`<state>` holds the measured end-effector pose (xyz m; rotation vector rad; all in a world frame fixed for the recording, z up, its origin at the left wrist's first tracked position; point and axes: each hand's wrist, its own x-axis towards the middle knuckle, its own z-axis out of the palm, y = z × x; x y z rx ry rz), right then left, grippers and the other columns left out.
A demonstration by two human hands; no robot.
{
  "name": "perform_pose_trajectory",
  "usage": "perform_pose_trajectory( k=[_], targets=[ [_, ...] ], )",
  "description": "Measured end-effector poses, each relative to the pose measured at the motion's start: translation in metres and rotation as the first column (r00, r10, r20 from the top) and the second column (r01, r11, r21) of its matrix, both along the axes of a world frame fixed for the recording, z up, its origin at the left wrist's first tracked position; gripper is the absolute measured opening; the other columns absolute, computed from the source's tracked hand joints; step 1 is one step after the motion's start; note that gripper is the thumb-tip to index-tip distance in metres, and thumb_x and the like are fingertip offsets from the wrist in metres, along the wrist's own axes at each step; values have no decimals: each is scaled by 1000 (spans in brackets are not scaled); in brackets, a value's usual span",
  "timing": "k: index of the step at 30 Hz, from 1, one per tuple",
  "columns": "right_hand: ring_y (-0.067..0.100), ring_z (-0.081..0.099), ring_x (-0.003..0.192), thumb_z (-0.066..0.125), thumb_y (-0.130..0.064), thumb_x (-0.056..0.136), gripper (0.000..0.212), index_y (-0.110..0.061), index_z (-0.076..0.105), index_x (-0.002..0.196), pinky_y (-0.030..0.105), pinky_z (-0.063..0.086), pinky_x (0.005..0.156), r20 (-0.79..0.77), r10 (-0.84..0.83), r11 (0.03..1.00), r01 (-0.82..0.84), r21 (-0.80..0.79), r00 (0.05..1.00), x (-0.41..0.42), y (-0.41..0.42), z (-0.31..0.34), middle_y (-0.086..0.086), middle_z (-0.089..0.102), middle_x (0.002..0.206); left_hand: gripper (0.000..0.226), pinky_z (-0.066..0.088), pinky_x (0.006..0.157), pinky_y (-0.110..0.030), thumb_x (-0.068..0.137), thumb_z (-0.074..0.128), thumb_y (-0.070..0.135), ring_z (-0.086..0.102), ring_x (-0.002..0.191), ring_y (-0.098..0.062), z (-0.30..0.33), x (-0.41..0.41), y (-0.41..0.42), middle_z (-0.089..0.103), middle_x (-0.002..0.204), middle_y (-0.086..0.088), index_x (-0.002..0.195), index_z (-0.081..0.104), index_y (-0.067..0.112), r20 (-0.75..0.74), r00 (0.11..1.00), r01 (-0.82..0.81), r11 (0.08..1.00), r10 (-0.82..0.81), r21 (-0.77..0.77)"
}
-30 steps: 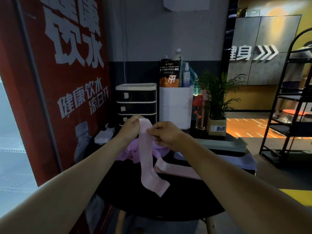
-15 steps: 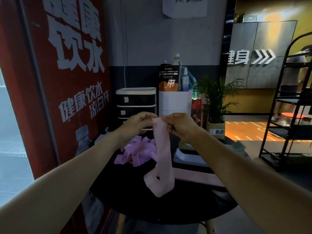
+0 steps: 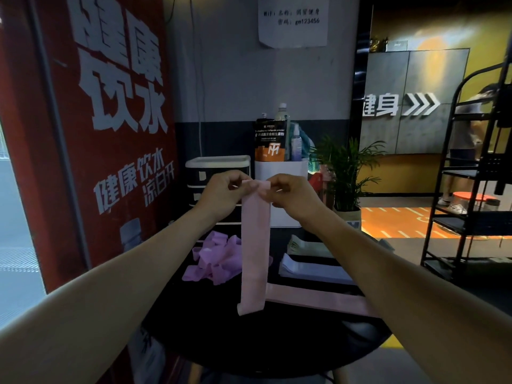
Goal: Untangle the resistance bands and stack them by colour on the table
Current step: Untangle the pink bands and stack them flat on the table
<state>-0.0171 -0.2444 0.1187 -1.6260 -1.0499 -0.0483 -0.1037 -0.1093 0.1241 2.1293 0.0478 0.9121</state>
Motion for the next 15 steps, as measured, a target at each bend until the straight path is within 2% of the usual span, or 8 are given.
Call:
perform_pose_trajectory(
  k=[3, 5, 6, 8, 10, 12, 14, 15],
  targets=[
    [18, 61, 78, 64, -13, 86, 10, -4, 67, 88, 33, 54, 77, 87, -110, 992, 104, 68, 990, 0, 0, 2, 8, 63, 82, 25, 40, 61, -18, 88, 60, 36, 52, 72, -10, 5, 0, -4, 57, 79, 1, 90, 59, 11, 42, 974, -226, 970, 223, 85],
    [18, 63, 79, 64, -14, 86, 9, -6, 69, 88, 37, 55, 80, 126, -205, 976, 193, 99, 971, 1, 0, 4, 5, 65, 82, 41, 38, 56, -21, 88, 54, 49, 49, 64, -11, 10, -2, -10, 55, 70, 1, 84, 59, 9, -15, 954, -300, 954, 300, 4],
    [19, 64, 79, 65, -14, 86, 9, -6, 69, 88, 38, 56, 80, 144, -218, 973, 204, 109, 965, 1, 0, 5, 5, 66, 82, 48, 40, 57, -22, 89, 48, 54, 52, 62, -12, 12, -2, -14, 58, 68, 0, 80, 61, 8, -96, 960, -270, 960, 263, -76],
    [20, 66, 79, 67, -14, 84, 9, -6, 71, 87, 38, 56, 81, 178, -134, 989, 120, 88, 975, 0, -2, 7, 7, 70, 83, 50, 44, 63, -26, 92, 43, 55, 57, 62, -13, 16, -3, -22, 62, 68, -2, 76, 62, 11, -226, 968, -168, 948, 107, -271],
    [14, 66, 83, 67, -14, 84, 12, -8, 72, 93, 27, 55, 82, 204, 21, 1000, -16, -25, 979, -4, -5, 6, 6, 71, 89, 32, 45, 65, -25, 95, 46, 39, 57, 69, -14, 17, -3, -25, 61, 74, -2, 79, 59, 15, -216, 976, -69, 911, -22, -405],
    [9, 64, 82, 63, -12, 86, 12, -8, 71, 94, 19, 52, 79, 121, 85, 996, -81, -34, 989, -4, -10, 4, 5, 70, 91, 20, 47, 64, -23, 96, 46, 22, 55, 77, -15, 15, -2, -22, 58, 80, -1, 81, 57, 16, -187, 980, -16, 919, -63, -394],
    [11, 60, 80, 57, -11, 90, 13, -9, 70, 92, 20, 50, 75, -17, 68, 994, -67, 91, 998, 1, -14, 1, 7, 67, 89, 23, 45, 63, -23, 98, 42, 21, 53, 77, -12, 14, -3, -18, 57, 83, -1, 82, 58, 18, -209, 974, 28, 956, -92, -291],
    [13, 59, 85, 55, -14, 92, 14, -10, 67, 96, 21, 48, 77, -63, 53, 993, -46, 106, 997, 4, -15, -1, 7, 66, 94, 25, 45, 63, -22, 99, 40, 22, 52, 75, -11, 15, -4, -17, 57, 82, -1, 83, 58, 18, -234, 965, 62, 970, -118, -234]
  ],
)
